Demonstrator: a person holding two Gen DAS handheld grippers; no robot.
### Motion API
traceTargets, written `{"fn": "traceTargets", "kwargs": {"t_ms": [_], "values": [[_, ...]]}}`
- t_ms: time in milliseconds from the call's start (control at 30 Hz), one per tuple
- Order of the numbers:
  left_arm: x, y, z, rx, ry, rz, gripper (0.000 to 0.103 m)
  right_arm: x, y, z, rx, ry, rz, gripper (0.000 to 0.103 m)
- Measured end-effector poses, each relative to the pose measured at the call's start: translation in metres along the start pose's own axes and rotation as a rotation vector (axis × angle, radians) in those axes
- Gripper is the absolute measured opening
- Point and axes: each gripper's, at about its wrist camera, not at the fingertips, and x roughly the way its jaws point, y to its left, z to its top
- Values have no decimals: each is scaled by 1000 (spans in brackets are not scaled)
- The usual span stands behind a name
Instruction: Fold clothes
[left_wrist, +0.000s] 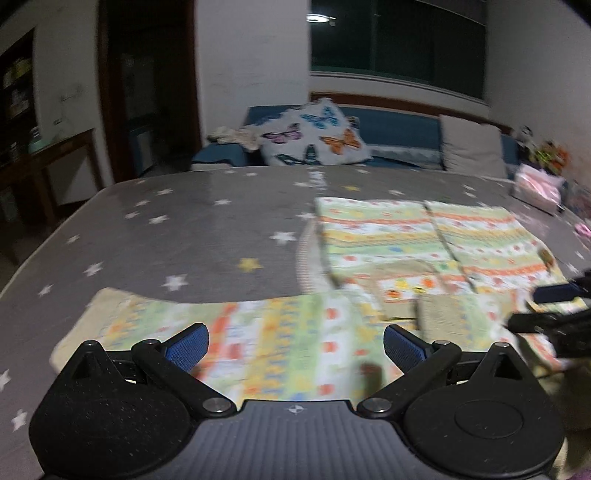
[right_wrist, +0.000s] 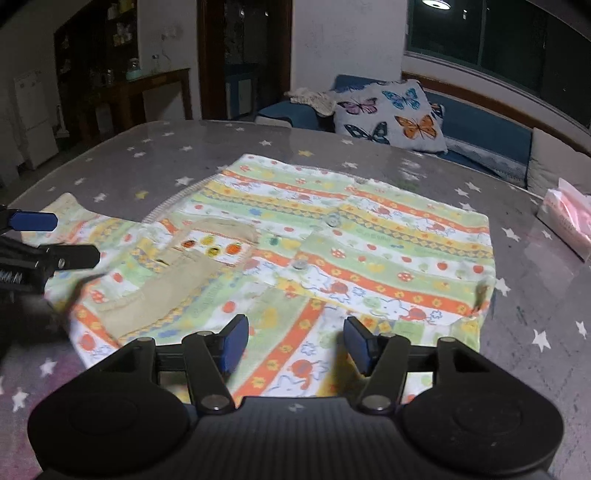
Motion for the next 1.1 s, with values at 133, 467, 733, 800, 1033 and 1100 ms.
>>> {"fn": "traceTargets", "kwargs": {"t_ms": [133, 467, 733, 800, 1033, 1100], "values": [[-5, 29, -3, -61, -1, 59, 100, -6, 14, -4, -36, 0, 40, 67], [-14, 91, -16, -196, 16, 163, 85, -10, 44, 1, -95, -37, 58, 79], [-18, 119, -24, -257, 24, 193, 77, -3, 58, 5, -124, -38, 66, 79], [-18, 124, -25, -275, 24, 194, 76, 0, 61, 7, -124, -36, 75, 80], [-15, 137, -28, -314, 26, 194, 64, 5, 67, 6, -143, -18, 87, 80], [-13, 138, -27, -320, 22, 196, 61, 3, 66, 6, -143, -24, 85, 80]]}}
